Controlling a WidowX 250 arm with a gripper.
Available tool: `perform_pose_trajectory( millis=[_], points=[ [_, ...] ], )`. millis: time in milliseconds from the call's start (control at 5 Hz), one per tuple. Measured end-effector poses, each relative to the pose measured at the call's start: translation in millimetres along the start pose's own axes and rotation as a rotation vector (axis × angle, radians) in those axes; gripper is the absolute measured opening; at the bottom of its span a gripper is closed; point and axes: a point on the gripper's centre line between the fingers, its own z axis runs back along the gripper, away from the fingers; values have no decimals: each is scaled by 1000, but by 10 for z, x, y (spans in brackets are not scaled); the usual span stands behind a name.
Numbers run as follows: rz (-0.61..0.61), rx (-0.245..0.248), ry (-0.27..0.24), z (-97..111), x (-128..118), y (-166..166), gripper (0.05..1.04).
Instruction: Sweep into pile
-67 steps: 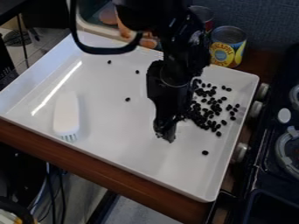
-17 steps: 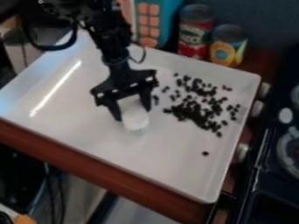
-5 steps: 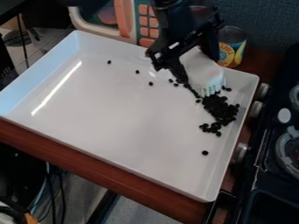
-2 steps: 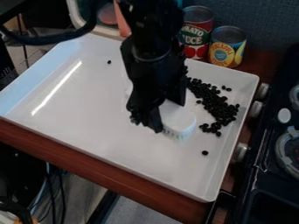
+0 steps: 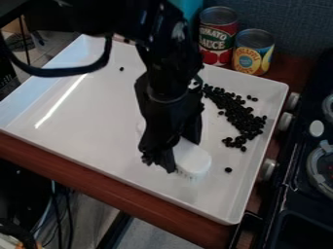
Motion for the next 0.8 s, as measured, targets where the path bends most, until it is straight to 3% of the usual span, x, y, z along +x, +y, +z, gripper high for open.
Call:
perform_pose_trajectory(
  millis=[200, 800],
  points=[
    [-17, -4, -12, -88, -38, 20, 749],
    [49, -3, 17, -226, -324, -8, 749]
  ],
)
